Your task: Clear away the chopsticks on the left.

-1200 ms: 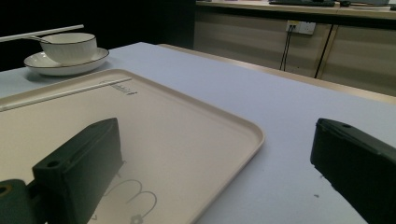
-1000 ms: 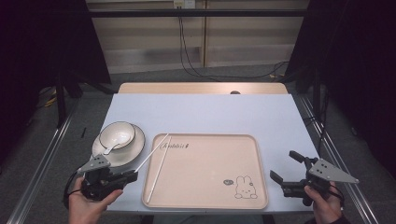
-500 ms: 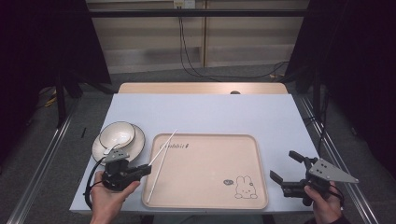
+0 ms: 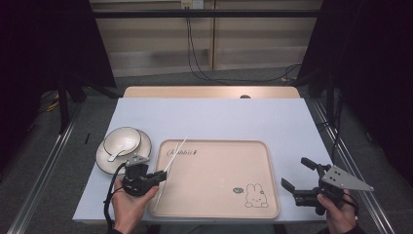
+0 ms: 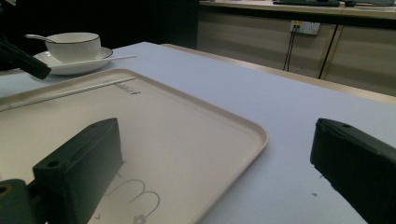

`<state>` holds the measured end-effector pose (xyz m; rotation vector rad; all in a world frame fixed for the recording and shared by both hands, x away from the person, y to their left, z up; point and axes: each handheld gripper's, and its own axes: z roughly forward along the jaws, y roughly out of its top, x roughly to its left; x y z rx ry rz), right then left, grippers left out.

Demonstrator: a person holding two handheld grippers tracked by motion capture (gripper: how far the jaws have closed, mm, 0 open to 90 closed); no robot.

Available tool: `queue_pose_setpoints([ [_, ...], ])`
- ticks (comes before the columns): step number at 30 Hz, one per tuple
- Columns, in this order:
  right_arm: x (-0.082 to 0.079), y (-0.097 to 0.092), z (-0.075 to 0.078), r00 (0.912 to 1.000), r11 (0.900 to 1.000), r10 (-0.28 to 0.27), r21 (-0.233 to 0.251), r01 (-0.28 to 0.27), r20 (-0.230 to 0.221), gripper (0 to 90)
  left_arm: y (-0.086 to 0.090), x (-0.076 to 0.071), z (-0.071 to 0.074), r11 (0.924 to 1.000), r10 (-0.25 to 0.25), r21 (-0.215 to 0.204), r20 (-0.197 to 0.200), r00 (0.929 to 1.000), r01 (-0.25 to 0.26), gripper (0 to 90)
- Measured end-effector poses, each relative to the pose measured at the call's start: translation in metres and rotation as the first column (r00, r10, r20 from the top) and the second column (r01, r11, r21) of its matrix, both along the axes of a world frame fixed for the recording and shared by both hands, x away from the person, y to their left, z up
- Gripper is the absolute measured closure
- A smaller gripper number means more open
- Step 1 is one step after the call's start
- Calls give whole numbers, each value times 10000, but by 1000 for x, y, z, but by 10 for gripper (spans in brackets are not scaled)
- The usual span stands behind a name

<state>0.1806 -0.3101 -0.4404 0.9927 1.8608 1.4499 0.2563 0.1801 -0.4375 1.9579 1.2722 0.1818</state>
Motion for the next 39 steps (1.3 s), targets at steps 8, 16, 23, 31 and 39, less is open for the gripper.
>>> queue_pose_setpoints([
  [8,0,0,0,10000,10000,38,58,-38,-5,16,-12,3,-11,9983,584,124,-698,9959,-576,844],
  [16,1,0,-1,10000,10000,46,31,-46,-42,16,-16,10,-23,9937,1097,366,-1147,9873,-1061,843],
  [23,0,1,-1,10000,10000,38,9,-38,-48,17,-18,11,-27,9920,1259,290,-1468,9811,-1230,834],
  [31,1,2,-1,9999,9999,163,-20,-163,-43,17,-18,10,-26,9978,660,183,-1287,9895,-642,759],
  [39,1,1,-1,9999,9999,139,46,-139,-14,17,-11,3,-13,9990,-413,-183,140,9991,415,388],
])
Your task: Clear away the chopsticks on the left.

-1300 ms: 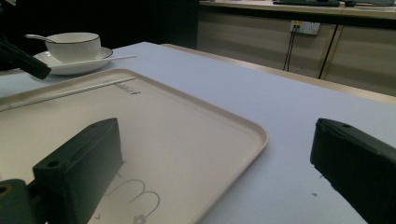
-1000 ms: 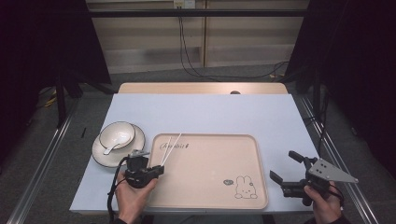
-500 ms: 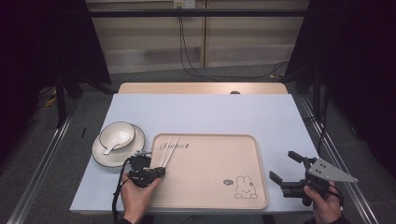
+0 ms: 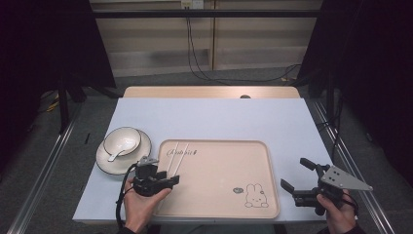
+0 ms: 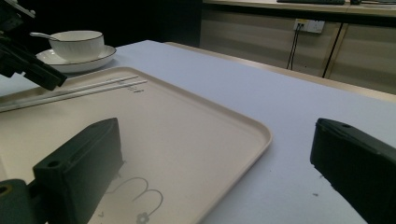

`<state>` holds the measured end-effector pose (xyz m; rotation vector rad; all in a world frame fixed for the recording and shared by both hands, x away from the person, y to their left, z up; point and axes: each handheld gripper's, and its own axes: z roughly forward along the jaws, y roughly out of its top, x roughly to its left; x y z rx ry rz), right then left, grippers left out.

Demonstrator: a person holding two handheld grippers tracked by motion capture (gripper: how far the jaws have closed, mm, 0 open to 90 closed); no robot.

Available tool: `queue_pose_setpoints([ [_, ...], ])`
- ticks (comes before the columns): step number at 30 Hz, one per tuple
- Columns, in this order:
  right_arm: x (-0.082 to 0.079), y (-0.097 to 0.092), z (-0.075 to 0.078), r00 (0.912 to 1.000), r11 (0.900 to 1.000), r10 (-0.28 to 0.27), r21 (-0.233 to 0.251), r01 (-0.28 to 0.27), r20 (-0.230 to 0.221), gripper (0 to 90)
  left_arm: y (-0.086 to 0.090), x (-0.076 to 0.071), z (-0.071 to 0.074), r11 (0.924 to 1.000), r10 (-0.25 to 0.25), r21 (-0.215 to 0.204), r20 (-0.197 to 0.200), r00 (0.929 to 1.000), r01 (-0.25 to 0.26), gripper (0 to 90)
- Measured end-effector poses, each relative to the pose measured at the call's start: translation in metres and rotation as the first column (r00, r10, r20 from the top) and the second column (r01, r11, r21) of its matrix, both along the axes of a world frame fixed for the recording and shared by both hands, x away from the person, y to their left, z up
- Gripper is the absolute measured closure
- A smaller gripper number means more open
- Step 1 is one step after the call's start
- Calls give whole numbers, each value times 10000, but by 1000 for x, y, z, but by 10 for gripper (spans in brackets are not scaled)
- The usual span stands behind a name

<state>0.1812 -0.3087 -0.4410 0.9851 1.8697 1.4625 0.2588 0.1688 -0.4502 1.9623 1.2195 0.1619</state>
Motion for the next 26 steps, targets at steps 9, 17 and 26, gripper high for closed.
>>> queue_pose_setpoints([
  [9,-1,-1,1,10000,10000,-77,14,77,-11,16,24,-23,14,9921,-980,-611,1712,9803,1099,60],
  [17,-2,-2,1,9998,9998,-208,-14,208,50,16,74,-50,19,9898,-640,-1044,2810,9576,968,27],
  [26,-3,-3,0,9997,9997,-238,-64,238,29,16,94,-56,16,9932,164,-1123,3908,9203,300,20],
])
